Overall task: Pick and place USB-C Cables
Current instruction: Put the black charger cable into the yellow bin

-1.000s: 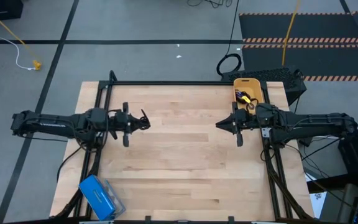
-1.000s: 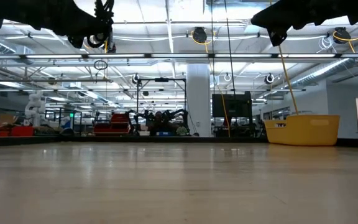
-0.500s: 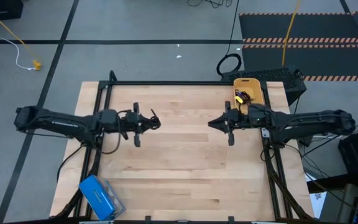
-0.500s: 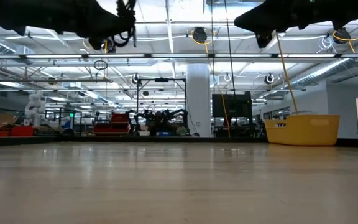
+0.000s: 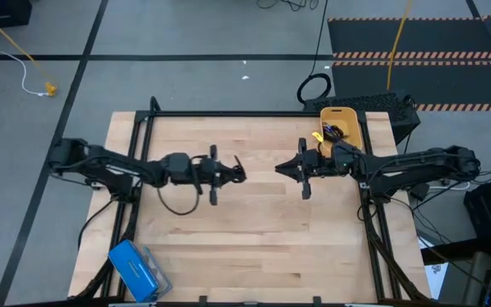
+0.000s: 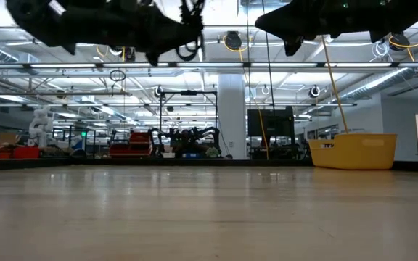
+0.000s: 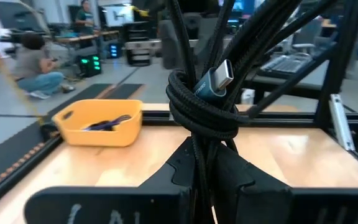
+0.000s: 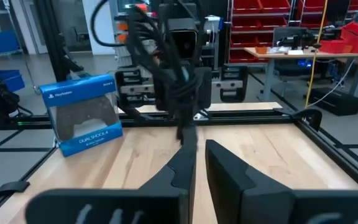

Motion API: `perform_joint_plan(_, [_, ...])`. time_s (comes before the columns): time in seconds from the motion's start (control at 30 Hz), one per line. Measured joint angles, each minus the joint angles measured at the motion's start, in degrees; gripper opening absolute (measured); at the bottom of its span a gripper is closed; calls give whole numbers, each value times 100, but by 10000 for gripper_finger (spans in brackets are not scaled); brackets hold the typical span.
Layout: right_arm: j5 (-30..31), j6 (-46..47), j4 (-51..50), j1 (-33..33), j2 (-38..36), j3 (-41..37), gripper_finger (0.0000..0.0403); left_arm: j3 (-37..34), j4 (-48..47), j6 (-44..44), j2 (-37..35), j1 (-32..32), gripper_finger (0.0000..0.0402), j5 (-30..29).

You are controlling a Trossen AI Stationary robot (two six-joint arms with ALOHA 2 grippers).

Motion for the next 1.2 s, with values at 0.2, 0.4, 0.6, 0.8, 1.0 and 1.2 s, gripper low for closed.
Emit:
perform_joint_plan(0.2, [2,-10,250,36,179,0,33,925,10,120,874,9,31,393])
perform_joint_plan(0.4, [7,-459,386,272,190,0,74,1583,-32,149,1588,11,31,522])
perform_joint_plan(0.6, [418,-751,422,518,189,0,145,1932,-47,139,2117,33,31,536])
perform_joint_plan(0.8, [479,-932,432,687,189,0,216,2015,-42,57,2226,48,31,564])
perform_joint_plan(1.0, [460,-1083,652,817,189,1,236,2015,8,0,2226,54,31,701])
perform_joint_plan(1.2, [455,-1108,650,828,189,2,206,2015,10,-2,2226,44,31,803])
